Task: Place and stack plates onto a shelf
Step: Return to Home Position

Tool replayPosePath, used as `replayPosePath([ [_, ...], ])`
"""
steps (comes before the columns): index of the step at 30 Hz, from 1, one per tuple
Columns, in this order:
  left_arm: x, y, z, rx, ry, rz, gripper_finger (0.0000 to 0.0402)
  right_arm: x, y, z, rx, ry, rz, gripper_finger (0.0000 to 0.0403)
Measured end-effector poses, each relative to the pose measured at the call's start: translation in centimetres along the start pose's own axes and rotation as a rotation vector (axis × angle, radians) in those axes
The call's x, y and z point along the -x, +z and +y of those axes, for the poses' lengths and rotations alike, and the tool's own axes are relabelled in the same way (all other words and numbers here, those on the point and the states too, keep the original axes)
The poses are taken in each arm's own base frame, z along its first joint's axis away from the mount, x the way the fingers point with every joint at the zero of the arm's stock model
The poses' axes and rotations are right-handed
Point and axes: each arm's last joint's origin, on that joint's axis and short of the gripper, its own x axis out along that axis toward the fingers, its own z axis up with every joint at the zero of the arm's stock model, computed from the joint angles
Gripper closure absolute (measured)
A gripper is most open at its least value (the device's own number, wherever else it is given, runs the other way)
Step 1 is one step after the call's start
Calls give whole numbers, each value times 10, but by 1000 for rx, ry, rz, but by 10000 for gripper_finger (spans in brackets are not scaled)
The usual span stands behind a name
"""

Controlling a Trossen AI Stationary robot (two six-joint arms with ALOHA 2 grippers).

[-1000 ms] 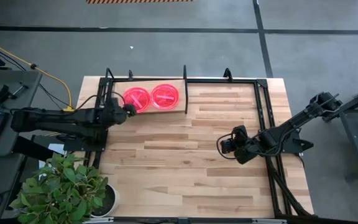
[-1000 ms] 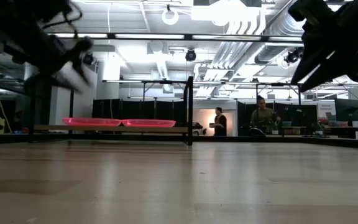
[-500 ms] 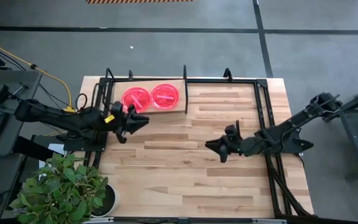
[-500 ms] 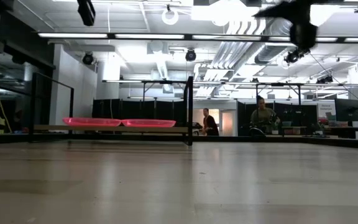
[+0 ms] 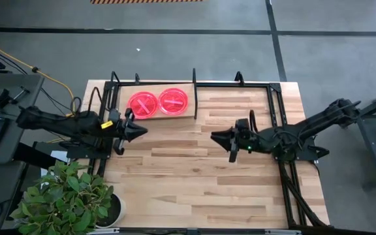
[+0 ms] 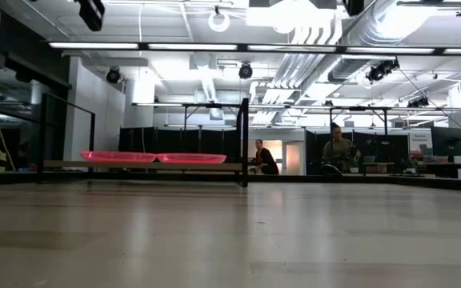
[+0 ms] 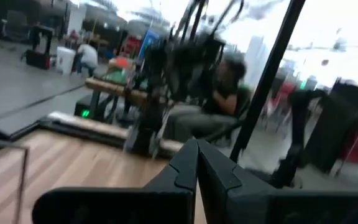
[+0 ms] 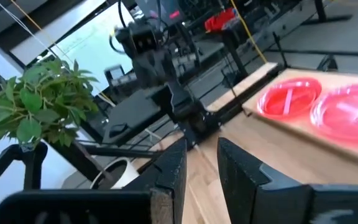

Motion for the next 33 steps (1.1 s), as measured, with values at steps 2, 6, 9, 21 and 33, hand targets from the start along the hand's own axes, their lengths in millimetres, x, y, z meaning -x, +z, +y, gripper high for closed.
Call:
replayPosePath([
  [2, 5, -1, 1, -29, 6, 26, 401, -1, 8, 3, 26, -5, -11, 330],
  [6, 12, -4, 2, -73, -37, -17, 401, -3, 18, 6, 56, -25, -10, 330],
  [9, 19, -21, 8, -76, -57, -50, 401, -3, 23, 7, 24, -40, 1, 330],
  [21, 51, -70, 33, 25, -75, -216, 401, -2, 23, 6, -126, -76, 40, 330],
  [33, 57, -83, 39, -41, -34, -96, 401, 6, 27, 7, -123, -5, 116, 330],
])
